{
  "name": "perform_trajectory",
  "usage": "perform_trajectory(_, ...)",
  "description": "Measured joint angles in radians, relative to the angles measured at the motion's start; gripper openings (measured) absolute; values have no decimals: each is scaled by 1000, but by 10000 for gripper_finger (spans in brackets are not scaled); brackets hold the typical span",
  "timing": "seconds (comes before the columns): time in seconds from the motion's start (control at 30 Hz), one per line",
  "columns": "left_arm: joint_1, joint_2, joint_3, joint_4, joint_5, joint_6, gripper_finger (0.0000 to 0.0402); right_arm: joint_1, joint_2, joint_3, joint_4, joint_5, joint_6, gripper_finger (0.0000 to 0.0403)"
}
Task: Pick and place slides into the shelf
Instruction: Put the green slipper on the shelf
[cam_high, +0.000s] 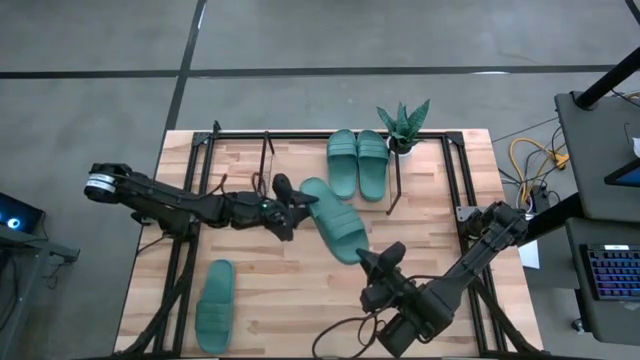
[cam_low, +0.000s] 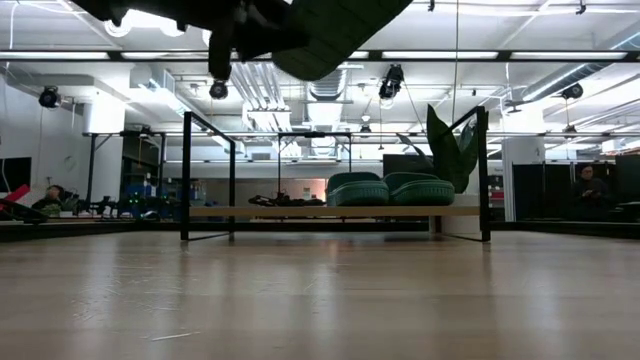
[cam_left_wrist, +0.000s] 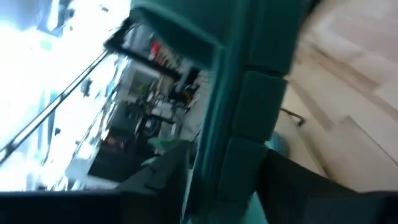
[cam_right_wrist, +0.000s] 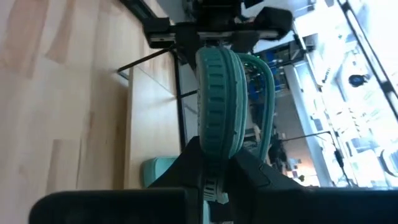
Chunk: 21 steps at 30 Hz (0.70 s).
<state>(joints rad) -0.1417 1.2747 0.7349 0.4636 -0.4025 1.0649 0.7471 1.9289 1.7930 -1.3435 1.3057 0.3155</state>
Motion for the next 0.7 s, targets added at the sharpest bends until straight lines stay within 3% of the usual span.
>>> perform_trajectory(0.1, 0, -34, -4, -19, -64, -49, 191, 0, 0, -14, -4, 20, 24, 29)
perform_trajectory(0.27, 0, -146, -5, -207, -100, -210, 235, -13, 0, -39, -3, 38, 52, 29)
perform_trajectory(0.37, 0, -245, 1, -338, -108, -361, 242, -35, 0, -49, -2, 51, 89, 29)
perform_trajectory(0.53, -1, -417, -8, -424, -108, -661, 243, -85, 6, -71, 96, 57, 79, 29)
perform_trajectory(0.7, -3, -563, -8, -497, -104, -853, 243, -142, 6, -100, 203, 57, 43, 29)
